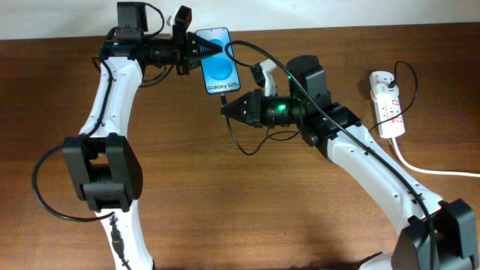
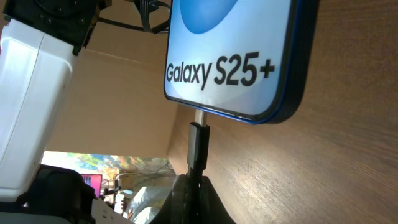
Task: Plug charger to phone and switch on socket
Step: 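Push the USB-C plug up into the phone's port with the right gripper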
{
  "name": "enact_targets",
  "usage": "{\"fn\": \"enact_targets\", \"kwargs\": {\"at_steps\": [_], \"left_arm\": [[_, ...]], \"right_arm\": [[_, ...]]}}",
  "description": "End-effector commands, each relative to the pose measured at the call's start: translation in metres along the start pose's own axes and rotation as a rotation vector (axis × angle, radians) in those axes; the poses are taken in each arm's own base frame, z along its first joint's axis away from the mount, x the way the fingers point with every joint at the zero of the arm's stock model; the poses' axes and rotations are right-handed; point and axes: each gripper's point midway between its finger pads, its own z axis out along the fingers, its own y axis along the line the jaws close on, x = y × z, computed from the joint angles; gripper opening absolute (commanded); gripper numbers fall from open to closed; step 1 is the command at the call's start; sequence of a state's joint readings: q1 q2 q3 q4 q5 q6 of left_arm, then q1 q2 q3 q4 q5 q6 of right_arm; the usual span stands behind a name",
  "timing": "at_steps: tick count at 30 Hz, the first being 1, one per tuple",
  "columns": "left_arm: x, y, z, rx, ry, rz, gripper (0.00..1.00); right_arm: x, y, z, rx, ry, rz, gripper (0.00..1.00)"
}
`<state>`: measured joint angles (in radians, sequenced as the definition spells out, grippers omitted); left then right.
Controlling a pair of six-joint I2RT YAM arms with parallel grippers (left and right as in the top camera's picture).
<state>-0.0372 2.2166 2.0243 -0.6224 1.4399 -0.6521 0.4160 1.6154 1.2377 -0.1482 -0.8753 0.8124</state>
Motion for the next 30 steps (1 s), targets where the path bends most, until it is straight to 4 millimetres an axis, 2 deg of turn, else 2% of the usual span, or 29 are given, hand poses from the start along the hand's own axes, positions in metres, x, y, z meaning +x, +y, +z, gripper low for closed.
{"fn": "enact_targets", "kwargs": {"at_steps": [1,12,19,23,28,30], "left_arm": [[0.004,-0.010,-0.001,0.032,0.021,0.010,0.00],[0.005,-0.013,-0.001,0.044,0.030,0.015,0.00],[0.006,-0.014,-0.001,0.053,0.037,0.015,0.00],[0.007,-0.015,-0.001,0.056,0.041,0.015,0.00],[0.016,-0.024,0.011,0.097,0.094,0.051,0.00],[0.019,-0.025,0.016,0.103,0.107,0.058,0.00]], "right_arm": [[-0.001,-0.003,0.003,0.013,-0.013,-0.005,0.04],[-0.015,-0.012,-0.008,0.034,-0.059,0.003,0.04],[-0.024,-0.002,-0.009,0.001,-0.091,-0.051,0.04],[-0.025,-0.003,-0.009,0.009,-0.100,-0.051,0.04],[-0.038,-0.005,-0.010,0.029,-0.159,-0.071,0.04],[-0.048,-0.015,-0.011,0.023,-0.179,-0.033,0.04]]}}
